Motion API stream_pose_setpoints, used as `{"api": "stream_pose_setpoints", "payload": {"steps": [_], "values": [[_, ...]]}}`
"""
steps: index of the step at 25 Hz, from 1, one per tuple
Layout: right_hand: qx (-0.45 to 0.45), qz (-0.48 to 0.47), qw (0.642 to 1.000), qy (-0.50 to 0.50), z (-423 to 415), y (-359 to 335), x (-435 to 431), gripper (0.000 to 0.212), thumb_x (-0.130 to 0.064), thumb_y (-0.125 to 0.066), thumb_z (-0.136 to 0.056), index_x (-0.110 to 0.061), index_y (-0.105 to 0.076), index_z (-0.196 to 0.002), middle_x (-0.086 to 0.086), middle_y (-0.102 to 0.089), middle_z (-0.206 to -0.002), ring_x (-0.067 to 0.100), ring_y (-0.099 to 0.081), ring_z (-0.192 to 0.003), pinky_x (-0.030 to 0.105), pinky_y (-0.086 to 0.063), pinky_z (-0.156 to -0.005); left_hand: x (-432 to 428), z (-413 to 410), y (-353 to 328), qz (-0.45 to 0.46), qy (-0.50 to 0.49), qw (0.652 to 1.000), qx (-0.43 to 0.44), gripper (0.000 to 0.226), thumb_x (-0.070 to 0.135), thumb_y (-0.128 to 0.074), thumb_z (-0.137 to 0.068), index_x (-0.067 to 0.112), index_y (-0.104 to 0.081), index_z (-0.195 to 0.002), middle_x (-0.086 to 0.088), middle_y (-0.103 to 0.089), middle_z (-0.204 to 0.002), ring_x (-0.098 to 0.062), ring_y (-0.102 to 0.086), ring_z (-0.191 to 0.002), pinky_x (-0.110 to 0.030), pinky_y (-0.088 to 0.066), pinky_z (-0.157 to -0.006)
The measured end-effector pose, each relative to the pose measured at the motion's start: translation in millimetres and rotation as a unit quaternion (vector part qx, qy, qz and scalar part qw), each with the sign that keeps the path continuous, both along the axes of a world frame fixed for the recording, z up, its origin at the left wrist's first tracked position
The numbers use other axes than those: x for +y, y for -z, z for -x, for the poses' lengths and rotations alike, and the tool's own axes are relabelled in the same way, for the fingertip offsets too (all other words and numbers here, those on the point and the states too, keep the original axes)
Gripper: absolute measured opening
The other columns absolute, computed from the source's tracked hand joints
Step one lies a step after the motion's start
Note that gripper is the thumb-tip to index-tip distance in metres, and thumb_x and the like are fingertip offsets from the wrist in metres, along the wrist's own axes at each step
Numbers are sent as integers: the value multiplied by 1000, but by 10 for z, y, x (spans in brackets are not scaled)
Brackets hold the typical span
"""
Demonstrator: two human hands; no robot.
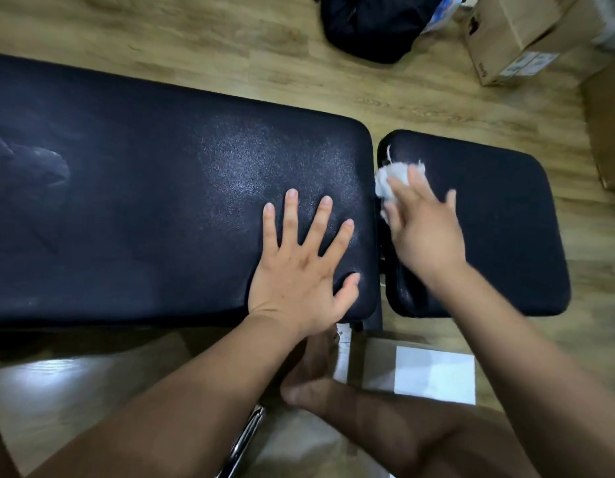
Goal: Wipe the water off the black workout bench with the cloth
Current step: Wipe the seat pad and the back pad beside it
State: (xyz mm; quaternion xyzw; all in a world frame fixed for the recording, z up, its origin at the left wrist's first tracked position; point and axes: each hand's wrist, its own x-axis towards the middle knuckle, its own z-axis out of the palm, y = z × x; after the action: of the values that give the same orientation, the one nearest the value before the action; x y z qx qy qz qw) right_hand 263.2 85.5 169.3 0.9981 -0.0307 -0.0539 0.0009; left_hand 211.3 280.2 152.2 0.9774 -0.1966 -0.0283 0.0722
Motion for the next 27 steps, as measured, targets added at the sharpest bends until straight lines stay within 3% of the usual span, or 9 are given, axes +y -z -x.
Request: {"api": "stream_pose_setpoints", "payload": {"steps": [3,6,11,14,18,21,24,27], "values": [[18,-4,1000,11,1088,53,91,48,-34,-30,-97,-20,-47,-140,10,-32,-155,27,-34,-142,61,-27,-110,-3,-21,10,12,5,1000,-3,74,65,-31,-88,29,-30,-153,-11,-17,-164,-52,-1,-146,-69,-5,-114],[25,-15,1000,11,1274,117,131,47,-30,-32,-97,-20,-46,-141,11,-31,-156,27,-30,-144,62,-26,-109,-4,-5,3,13,2,1000,-2,73,64,-31,-88,28,-31,-152,-11,-17,-163,-52,-1,-146,-68,-5,-114],[21,-6,999,41,88,73,-17,47,-22,-30,-102,-24,-27,-148,11,-15,-160,25,-15,-148,64,-9,-113,-5,-3,1,-22,7,1000,2,74,66,-22,-90,31,-19,-155,-9,-7,-165,-50,6,-147,-67,-2,-114],[23,-19,998,58,-725,56,-143,50,-21,-33,-101,-29,-24,-150,9,-18,-160,28,-23,-146,62,-5,-116,-2,-9,-12,-22,3,1000,-1,73,66,-23,-90,31,-24,-154,-8,-12,-165,-50,1,-147,-67,-5,-115],[20,-102,985,141,-1384,-10,-613,45,-25,-39,-96,-30,-43,-140,11,-51,-141,35,-45,-130,55,-27,-113,-14,3,7,-20,3,1000,-5,71,65,-27,-90,32,-28,-153,-8,-17,-164,-48,-1,-148,-66,-6,-115],[75,-83,977,182,-1576,-64,-959,39,-35,-46,-96,-21,-54,-130,14,-56,-134,36,-51,-122,38,-39,-106,-2,-14,18,-17,6,1000,-16,71,64,-35,-88,30,-35,-150,-9,-22,-162,-49,-7,-148,-67,-8,-115],[82,-109,985,110,-1516,-147,-702,38,-39,-47,-97,-18,-58,-126,13,-60,-131,32,-55,-120,33,-42,-98,-44,3,14,-12,6,1000,-12,72,63,-38,-87,29,-38,-150,-9,-26,-161,-49,-10,-147,-67,-11,-114],[60,-108,991,-41,-1272,-72,-281,32,-37,-38,-98,-27,-61,-117,6,-65,-124,30,-56,-117,43,-38,-103,-10,14,42,-20,5,999,-35,72,62,-37,-86,27,-42,-148,-11,-30,-159,-50,-14,-146,-68,-14,-113]]}}
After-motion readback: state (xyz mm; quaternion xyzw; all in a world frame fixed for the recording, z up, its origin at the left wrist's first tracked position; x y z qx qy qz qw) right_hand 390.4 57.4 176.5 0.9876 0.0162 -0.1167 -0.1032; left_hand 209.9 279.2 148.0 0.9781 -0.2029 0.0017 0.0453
